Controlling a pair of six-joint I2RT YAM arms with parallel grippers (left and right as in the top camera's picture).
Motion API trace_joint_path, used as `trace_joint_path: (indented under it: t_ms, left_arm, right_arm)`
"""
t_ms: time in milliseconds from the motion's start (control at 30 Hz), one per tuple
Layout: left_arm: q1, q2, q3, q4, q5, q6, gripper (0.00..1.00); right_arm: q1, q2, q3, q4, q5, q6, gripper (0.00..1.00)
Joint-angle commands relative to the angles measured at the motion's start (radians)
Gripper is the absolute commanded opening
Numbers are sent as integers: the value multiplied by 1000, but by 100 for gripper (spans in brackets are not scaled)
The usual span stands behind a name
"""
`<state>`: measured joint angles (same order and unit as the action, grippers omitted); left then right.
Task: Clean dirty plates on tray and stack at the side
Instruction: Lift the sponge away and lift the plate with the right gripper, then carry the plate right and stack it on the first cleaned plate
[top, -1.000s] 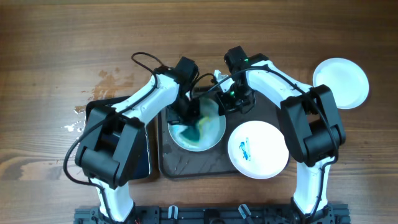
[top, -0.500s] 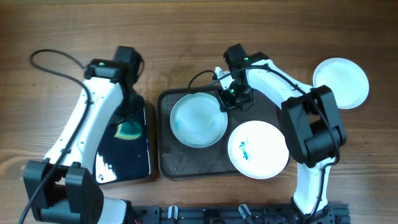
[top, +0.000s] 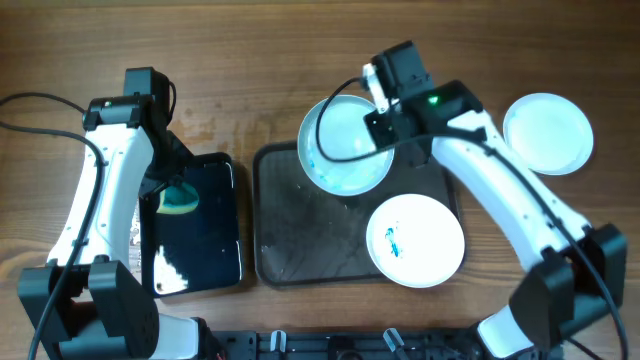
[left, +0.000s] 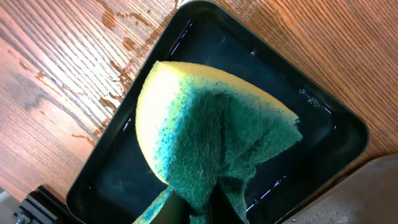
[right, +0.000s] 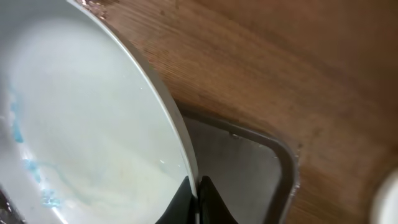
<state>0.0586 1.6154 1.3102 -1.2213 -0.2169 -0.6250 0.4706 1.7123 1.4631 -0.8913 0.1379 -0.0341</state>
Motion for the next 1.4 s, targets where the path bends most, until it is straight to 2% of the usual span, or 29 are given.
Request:
trace_joint_path:
  t_ms: [0,333,600,867,1033,1367]
  left_arm:
    - [5,-20,17,5,11,19,4]
    - [5,-20,17,26,11,20,4]
    - [5,-17,17,40,11,20,4]
    - [5,-17,17,40,11,19,4]
    - [5,-17,17,39,11,19,4]
    - [5,-17,17,28,11,19,4]
  right_arm:
    - [109,-37,22,-19,226,-53,4]
    - [399,-37,22,-27,806,-234,4]
    - [595,-37,22,-25,1112,-430,4]
    - [671,-37,22,-6,1222,-578,5]
    - [672,-37,22,88,1311,-689,4]
    - [672,-37,21,132,1297,-694,4]
